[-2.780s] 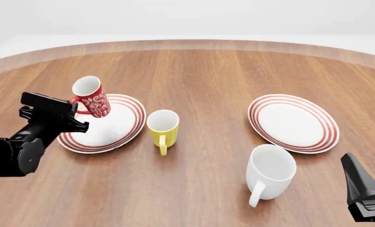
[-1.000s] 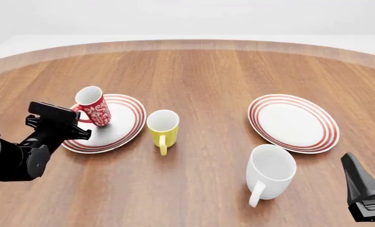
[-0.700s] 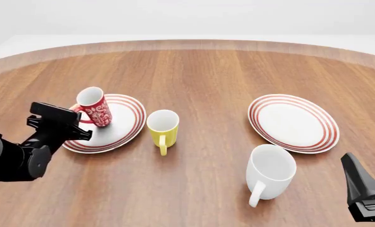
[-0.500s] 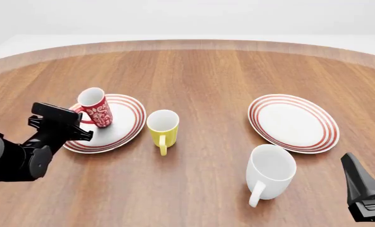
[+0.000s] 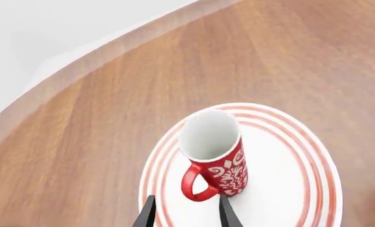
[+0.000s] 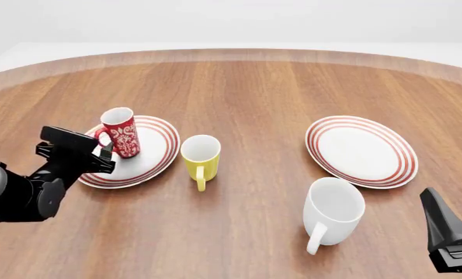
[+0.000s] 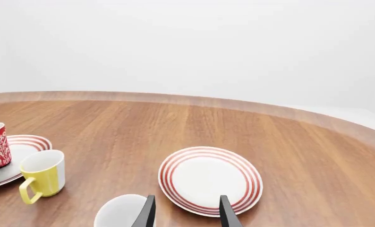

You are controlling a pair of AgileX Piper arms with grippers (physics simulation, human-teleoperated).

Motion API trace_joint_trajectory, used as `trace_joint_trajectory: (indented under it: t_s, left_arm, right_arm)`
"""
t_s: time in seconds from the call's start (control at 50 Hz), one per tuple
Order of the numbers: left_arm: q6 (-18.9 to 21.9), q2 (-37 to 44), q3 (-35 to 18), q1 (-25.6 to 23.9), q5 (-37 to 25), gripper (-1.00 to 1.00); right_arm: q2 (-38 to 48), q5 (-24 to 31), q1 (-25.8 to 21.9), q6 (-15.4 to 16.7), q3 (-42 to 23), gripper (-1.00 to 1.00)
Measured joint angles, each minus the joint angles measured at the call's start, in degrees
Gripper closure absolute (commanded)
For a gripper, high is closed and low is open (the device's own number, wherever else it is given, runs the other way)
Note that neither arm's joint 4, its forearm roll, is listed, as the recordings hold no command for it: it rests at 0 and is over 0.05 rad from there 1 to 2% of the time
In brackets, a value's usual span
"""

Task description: Put the red mug on the left plate.

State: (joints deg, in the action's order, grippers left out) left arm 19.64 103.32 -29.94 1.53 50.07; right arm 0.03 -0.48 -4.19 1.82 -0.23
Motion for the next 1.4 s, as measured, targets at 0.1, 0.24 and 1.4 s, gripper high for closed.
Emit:
trace_joint_trajectory:
  t_s: [0.1, 0.24, 1.4]
  left_arm:
    - [0.1, 0.1, -0.2, 0.2, -0.1, -1.0]
    - [0.2, 0.0, -0.4, 0.4, -0.3, -1.0]
    - [0.0, -1.3, 2.0, -0.7, 0.7, -1.0]
  right_arm:
    - [0.0, 0.0, 0.0, 0.0, 0.0, -1.0]
    - [0.0, 0.0, 0.0, 0.0, 0.0, -1.0]
    - [0.0, 0.2, -0.1, 0.0, -0.1, -1.0]
